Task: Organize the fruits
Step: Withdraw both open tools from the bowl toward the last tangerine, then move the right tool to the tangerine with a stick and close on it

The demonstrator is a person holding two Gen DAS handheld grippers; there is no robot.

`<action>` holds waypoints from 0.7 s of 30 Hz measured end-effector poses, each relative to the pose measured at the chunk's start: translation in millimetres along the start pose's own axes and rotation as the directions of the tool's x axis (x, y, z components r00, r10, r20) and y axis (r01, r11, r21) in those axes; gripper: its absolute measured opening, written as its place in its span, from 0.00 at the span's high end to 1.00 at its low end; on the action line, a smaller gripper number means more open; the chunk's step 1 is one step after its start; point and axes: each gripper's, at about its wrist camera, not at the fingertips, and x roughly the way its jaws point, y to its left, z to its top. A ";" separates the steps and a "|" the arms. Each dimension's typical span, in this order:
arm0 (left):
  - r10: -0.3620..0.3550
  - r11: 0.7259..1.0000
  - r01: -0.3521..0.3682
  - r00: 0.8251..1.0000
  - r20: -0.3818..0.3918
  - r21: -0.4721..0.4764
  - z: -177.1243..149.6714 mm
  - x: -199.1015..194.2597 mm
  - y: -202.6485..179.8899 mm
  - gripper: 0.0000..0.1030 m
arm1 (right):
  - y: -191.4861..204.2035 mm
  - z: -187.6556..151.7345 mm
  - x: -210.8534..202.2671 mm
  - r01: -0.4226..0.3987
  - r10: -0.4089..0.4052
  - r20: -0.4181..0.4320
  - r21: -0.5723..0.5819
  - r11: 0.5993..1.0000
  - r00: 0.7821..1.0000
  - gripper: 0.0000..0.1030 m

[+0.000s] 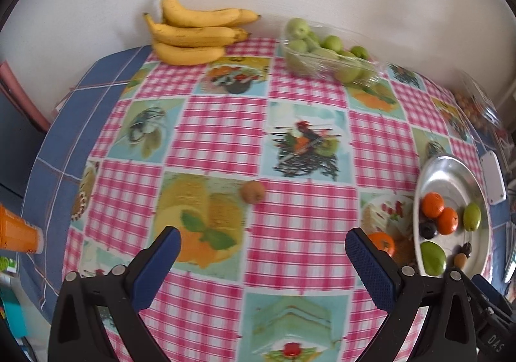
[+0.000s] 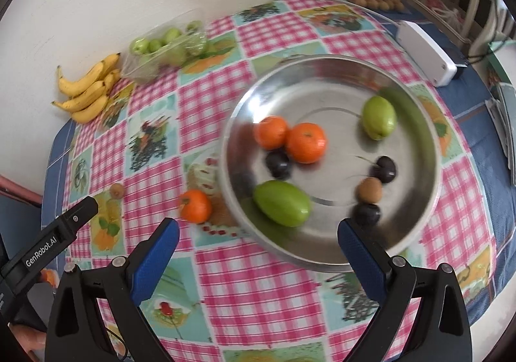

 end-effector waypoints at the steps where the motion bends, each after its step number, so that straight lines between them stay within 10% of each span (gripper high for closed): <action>1: 0.003 1.000 -0.003 1.000 -0.001 -0.009 0.9 0.5 4.8 0.00 | 4.7 -0.4 1.1 -0.004 0.004 -0.001 -0.007 1.000 1.000 0.04; 21: 0.001 0.995 -0.010 0.996 -0.089 -0.098 2.1 39.0 52.1 0.00 | 69.7 -15.8 53.4 -0.063 0.051 -0.116 -0.095 0.993 0.992 0.04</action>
